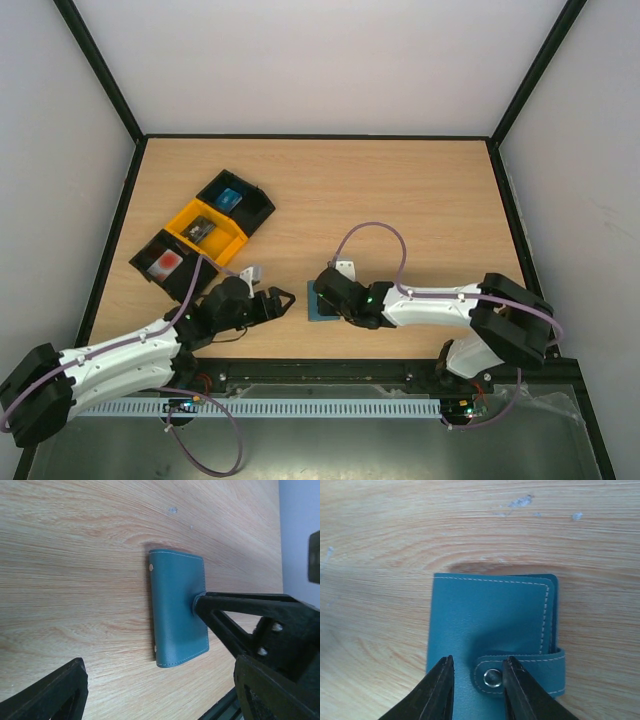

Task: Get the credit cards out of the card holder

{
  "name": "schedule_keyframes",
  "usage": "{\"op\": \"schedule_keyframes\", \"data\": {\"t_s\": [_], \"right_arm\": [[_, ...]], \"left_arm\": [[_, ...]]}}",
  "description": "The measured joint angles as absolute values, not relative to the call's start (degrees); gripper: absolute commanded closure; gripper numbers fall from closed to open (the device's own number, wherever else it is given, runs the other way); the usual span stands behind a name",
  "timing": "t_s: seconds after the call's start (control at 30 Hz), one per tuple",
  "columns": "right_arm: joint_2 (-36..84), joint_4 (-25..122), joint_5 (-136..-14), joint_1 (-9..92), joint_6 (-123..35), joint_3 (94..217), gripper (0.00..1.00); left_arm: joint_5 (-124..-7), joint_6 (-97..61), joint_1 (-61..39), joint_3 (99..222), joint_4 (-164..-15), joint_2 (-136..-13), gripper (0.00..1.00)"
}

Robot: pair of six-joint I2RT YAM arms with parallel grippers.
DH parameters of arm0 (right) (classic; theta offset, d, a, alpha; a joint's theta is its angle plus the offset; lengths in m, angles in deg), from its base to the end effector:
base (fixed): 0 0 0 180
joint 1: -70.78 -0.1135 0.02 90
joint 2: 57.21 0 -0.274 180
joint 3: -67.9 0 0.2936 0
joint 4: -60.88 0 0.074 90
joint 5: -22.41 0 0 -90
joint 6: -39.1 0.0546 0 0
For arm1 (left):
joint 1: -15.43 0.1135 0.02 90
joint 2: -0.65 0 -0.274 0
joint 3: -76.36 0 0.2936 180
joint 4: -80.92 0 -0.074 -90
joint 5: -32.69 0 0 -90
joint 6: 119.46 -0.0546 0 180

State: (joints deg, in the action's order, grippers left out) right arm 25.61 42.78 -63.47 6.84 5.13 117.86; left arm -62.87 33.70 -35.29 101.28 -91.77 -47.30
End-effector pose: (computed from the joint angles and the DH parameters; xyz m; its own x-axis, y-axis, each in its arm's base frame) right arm 0.1412 0.2797 0.1263 -0.9173 0.0072 -0.3982 -0.2066 0.8462 0.4912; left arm 0.1336 -0.1717 0.1373 -0.8791 -0.3280 -0.3460 0.0864 0.6042 -0.7922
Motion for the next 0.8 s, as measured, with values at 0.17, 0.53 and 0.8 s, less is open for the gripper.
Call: {"op": "schedule_keyframes", "data": {"t_s": [0.17,0.53,0.8], "right_arm": [[28.02,41.47,-61.74,6.18,5.17,118.96,0.72],[32.04,40.35,-57.46,4.87,4.82,122.02,0.77],[34.16,38.71,-54.14,4.48,3.49,123.74,0.9]], "left_arm": [[-62.85,34.27,-35.27,101.04,-91.16,-45.2,0.19],[-62.83,34.81,-35.27,101.04,-90.53,-45.61,0.2],[-62.17,35.49,-35.29,101.04,-89.28,-45.39,0.19]]}}
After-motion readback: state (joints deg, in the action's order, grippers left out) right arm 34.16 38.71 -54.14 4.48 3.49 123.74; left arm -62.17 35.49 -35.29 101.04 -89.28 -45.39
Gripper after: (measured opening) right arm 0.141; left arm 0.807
